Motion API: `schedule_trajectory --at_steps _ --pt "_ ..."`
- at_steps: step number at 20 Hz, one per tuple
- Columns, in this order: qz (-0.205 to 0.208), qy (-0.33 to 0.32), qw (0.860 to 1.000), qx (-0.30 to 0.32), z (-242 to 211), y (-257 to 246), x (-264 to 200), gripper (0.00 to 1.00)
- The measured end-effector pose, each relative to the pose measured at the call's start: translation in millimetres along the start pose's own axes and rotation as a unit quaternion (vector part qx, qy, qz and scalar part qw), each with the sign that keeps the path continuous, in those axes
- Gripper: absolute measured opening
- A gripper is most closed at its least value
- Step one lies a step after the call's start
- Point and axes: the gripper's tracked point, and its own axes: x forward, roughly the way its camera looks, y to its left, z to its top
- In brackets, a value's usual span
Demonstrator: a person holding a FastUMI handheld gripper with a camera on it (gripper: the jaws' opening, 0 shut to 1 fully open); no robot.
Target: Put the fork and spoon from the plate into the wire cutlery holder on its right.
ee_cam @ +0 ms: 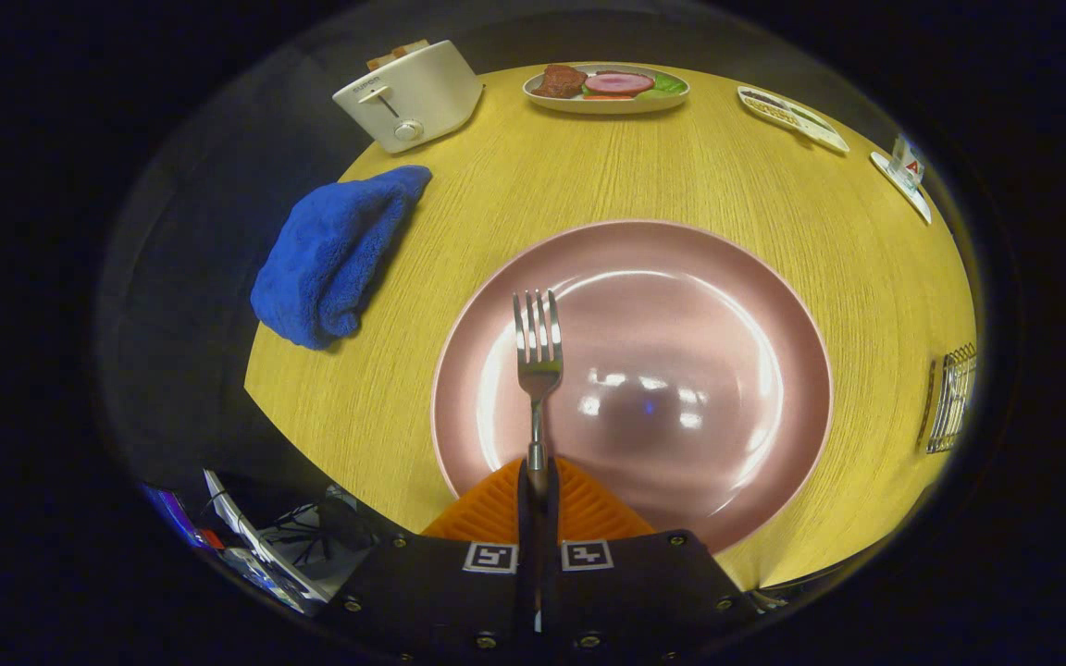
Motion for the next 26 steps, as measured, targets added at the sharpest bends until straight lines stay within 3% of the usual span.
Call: schedule_trajectory --at_steps 16,26 --pt "0.012 -0.057 0.994 0.088 25 -43 -39 0.03" --pt "-0.017 -0.113 0.973 0.201 25 -127 -88 0.03"
